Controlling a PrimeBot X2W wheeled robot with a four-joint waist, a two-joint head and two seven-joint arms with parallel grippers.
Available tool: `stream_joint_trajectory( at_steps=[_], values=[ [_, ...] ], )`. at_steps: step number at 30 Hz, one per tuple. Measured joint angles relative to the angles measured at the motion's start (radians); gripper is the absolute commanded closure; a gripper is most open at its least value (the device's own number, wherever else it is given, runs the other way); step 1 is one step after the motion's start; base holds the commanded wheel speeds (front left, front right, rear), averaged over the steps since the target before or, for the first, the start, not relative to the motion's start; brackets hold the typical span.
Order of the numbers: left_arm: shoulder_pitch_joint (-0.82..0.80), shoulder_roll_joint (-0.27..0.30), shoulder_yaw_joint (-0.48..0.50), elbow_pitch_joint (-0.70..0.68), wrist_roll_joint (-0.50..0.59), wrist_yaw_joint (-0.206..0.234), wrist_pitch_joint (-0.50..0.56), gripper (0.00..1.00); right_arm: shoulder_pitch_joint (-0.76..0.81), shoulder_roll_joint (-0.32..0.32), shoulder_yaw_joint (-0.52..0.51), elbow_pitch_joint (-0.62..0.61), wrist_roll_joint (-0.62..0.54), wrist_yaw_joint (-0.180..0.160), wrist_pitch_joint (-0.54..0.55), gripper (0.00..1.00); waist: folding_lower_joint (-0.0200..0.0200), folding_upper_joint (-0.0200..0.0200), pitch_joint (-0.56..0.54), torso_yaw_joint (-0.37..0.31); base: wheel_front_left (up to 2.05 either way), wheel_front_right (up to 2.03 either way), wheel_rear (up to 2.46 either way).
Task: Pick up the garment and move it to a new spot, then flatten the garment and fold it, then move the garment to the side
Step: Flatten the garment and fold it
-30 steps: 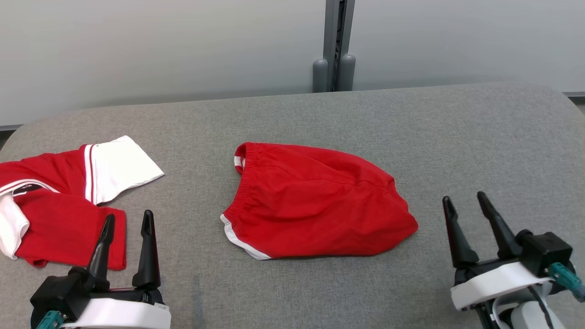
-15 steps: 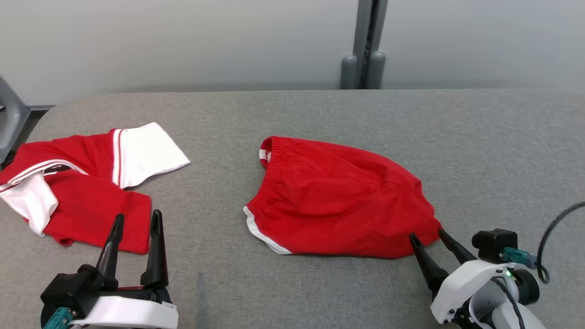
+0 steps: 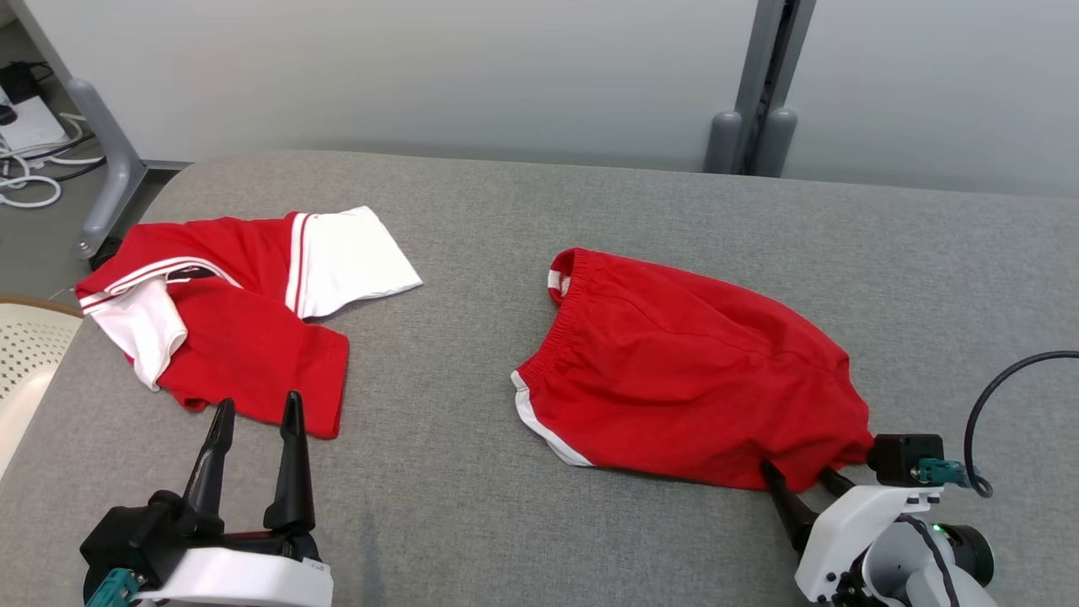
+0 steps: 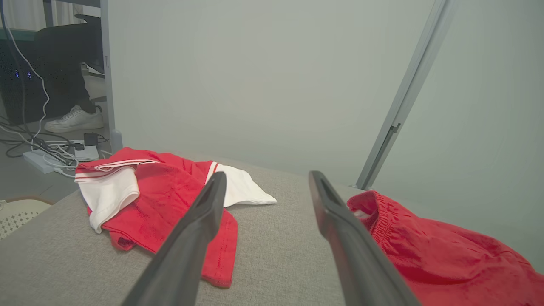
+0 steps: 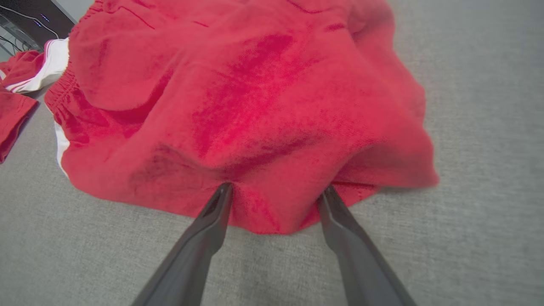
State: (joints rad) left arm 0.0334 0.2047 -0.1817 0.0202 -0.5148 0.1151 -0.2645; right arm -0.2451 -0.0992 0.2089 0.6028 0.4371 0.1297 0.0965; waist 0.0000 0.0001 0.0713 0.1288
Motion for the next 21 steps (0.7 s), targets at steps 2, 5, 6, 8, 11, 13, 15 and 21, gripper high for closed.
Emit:
stream_joint_trajectory(
  at_steps=[2,5,6,8,11,13,15,21],
  values=[
    [0.0,-0.002,0.002,0.004,0.0,-0.001,0.0,0.0,-0.002,0.003,-0.002,0.005,-0.002,0.0,0.0,0.0,0.0,0.0,0.0,0.009,0.0,0.0,0.0],
    [0.0,-0.004,0.003,0.006,0.003,-0.004,0.0,0.0,-0.004,0.007,0.0,0.014,-0.001,0.0,0.001,0.67,0.0,0.0,0.001,0.016,0.0,0.0,0.0],
    [0.0,-0.005,0.004,0.007,0.003,-0.004,0.0,0.0,-0.007,0.007,0.001,0.017,-0.001,0.0,0.001,0.95,0.0,0.0,0.001,0.018,0.0,0.0,0.0],
    [0.0,-0.007,0.005,0.009,0.003,-0.005,0.0,0.0,-0.01,0.007,0.003,0.018,0.002,0.0,0.003,1.0,0.0,0.0,0.002,0.02,0.0,0.0,0.0],
    [0.0,-0.009,0.008,0.01,0.004,-0.008,0.0,0.0,-0.011,0.006,0.006,0.018,0.004,0.0,0.002,1.0,0.0,0.0,0.003,0.019,0.0,0.0,0.0],
    [0.0,-0.01,0.009,0.01,0.007,-0.008,0.0,0.0,-0.011,0.004,0.006,0.017,0.004,0.0,-0.001,1.0,0.0,0.0,0.003,0.018,0.0,0.0,0.0],
    [0.0,-0.011,0.012,0.012,0.011,-0.009,0.0,0.0,-0.012,-0.003,0.006,0.004,0.003,0.0,-0.009,1.0,0.0,0.0,0.004,0.015,0.0,0.0,0.0],
    [0.0,-0.012,0.014,0.014,0.013,-0.012,0.0,0.0,-0.012,-0.017,0.025,-0.063,0.002,0.0,0.02,1.0,0.0,0.0,0.002,0.009,0.0,0.0,0.0]
  ],
)
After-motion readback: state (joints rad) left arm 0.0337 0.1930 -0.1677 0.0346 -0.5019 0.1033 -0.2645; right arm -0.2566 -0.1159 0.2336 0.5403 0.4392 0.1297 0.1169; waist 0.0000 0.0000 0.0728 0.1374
